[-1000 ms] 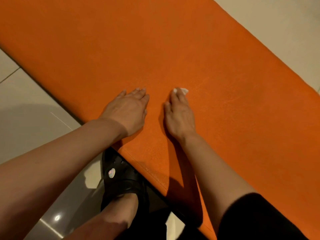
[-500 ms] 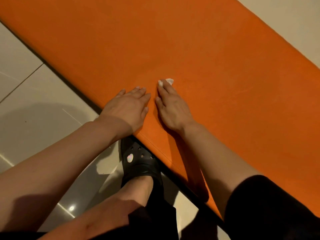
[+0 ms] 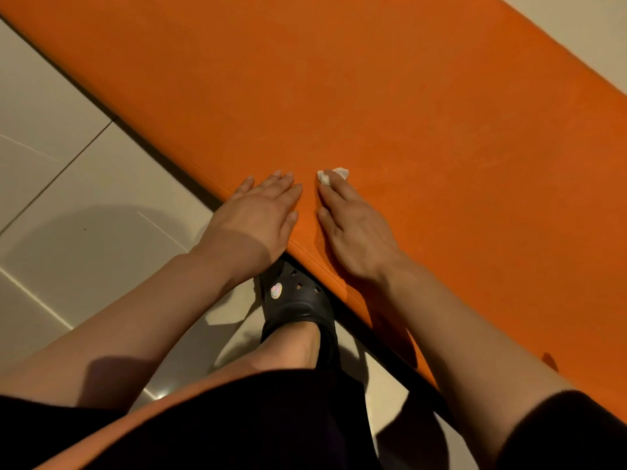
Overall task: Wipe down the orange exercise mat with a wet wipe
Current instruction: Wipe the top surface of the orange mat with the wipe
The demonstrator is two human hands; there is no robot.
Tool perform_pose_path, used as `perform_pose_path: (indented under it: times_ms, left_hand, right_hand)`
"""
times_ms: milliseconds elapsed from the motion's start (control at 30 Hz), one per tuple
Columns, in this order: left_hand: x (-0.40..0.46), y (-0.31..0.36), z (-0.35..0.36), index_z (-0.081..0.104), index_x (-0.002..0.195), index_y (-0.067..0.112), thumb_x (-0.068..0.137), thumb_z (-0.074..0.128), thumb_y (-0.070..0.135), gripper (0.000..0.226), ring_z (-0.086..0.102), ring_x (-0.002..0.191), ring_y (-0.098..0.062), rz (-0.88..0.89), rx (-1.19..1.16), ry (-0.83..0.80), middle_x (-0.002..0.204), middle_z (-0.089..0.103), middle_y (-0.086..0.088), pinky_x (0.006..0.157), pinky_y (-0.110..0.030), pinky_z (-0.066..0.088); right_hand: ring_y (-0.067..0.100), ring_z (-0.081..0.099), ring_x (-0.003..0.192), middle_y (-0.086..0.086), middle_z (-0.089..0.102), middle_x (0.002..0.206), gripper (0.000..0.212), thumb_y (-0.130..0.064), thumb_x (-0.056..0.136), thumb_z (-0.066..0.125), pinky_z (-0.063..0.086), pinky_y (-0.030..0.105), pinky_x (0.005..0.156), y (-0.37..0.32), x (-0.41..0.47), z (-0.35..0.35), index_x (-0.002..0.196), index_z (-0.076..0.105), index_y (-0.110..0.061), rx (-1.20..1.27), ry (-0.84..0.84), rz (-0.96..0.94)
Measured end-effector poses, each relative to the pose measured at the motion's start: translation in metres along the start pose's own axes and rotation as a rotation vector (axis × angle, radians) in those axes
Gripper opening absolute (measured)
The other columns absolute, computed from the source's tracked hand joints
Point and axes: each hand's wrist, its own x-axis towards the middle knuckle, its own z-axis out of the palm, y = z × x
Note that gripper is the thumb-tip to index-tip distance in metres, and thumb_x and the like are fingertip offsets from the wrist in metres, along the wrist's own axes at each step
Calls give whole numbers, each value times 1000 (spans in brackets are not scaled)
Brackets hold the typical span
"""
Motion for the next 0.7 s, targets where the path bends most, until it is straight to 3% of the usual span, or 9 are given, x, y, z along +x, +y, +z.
perform_pose_path:
  times_ms: [167, 267, 433, 567, 700]
  left_hand:
    - [-15, -7, 7, 21, 152, 18, 104, 30, 29, 51, 6, 148, -13, 12, -48, 76, 161, 14, -1, 118, -31, -5]
    - [-20, -4, 14, 26, 151, 16, 104, 24, 31, 50, 10, 148, -14, -5, -70, 142, 159, 20, -2, 118, -31, -4]
    - [-28, -6, 21, 38, 146, 11, 96, 26, 33, 57, 22, 146, -15, 6, -146, 249, 154, 33, -5, 120, -31, 5]
    - [-37, -12, 27, 45, 142, 7, 97, 37, 27, 50, 29, 143, -20, 3, -191, 350, 149, 41, -10, 119, -35, 14]
    - [-42, -17, 35, 47, 140, 5, 98, 39, 20, 45, 28, 142, -20, 18, -228, 416, 148, 42, -11, 118, -35, 18]
  right_hand:
    - [14, 11, 148, -2, 12, 162, 54, -26, 105, 35, 10, 24, 120, 7, -66, 8, 154, 19, -14, -9, 58, 74]
    - [14, 9, 149, -1, 11, 162, 53, -25, 105, 34, 9, 21, 116, -11, -36, 8, 154, 20, -12, 14, 46, 52]
    - [19, 12, 149, 1, 10, 163, 51, -24, 106, 29, 19, 31, 119, -32, 18, 8, 154, 20, -14, 2, -41, -97]
    - [17, 16, 148, 0, 17, 161, 50, -28, 105, 28, 20, 33, 120, -5, -49, 7, 154, 22, -17, -44, 11, -123]
    - [19, 30, 143, 0, 26, 158, 53, -33, 102, 27, 38, 41, 111, 12, -109, 25, 151, 31, -12, -48, 112, -116]
